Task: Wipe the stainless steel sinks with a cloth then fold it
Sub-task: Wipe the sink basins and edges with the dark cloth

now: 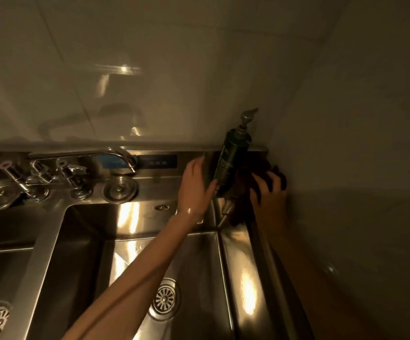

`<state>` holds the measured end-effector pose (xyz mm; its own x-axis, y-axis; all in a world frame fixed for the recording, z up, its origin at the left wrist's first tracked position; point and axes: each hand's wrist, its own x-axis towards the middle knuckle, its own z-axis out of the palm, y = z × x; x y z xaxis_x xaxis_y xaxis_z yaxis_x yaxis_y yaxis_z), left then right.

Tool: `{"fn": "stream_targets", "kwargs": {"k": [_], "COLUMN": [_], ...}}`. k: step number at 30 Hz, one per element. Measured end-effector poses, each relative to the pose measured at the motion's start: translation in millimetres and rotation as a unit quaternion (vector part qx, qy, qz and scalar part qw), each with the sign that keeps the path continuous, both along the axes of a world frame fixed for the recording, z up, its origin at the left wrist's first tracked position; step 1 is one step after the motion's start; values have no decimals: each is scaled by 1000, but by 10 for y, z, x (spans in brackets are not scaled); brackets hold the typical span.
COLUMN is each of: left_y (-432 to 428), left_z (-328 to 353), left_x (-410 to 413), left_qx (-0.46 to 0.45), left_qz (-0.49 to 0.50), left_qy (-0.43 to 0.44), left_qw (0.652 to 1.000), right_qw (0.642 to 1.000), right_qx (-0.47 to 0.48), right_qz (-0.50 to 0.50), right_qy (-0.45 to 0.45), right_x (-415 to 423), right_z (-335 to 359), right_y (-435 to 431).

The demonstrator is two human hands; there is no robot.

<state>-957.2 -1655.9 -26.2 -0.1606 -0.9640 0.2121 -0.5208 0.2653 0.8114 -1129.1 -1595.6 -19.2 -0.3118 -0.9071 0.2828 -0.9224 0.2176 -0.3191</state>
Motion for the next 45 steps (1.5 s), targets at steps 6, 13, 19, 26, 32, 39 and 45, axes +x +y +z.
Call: {"fn": "stream_targets", "kwargs": {"k": [6,13,19,26,32,39,45], "left_y": [-393,-385,69,828,1291,1468,1518], "left_z": [242,198,164,-134,-337,-412,-457], "left_x": [-496,-712,-151,1033,1506,1529,1609], "left_qx": [20,10,-54,50,114,163,182], "left_qz": [8,69,132,163,204,210,194], "left_qy": [-56,-8,75,-9,-86,-28,-14], "left_qw": [998,998,987,985,968,964,964], "right_qw": [960,966,978,976,978,948,943], "right_qx": [248,222,162,196,188,200,229], "right_qz": [78,68,120,33,76,247,237], "right_qy": [104,112,59,86,38,14,44], "right_x": [-179,-147,-276,178,1157,1356,563], "right_z": [-505,-473,-569,-498,-430,-427,-461], "right_y": [101,-19,-181,-686,-944,-968,-887]}}
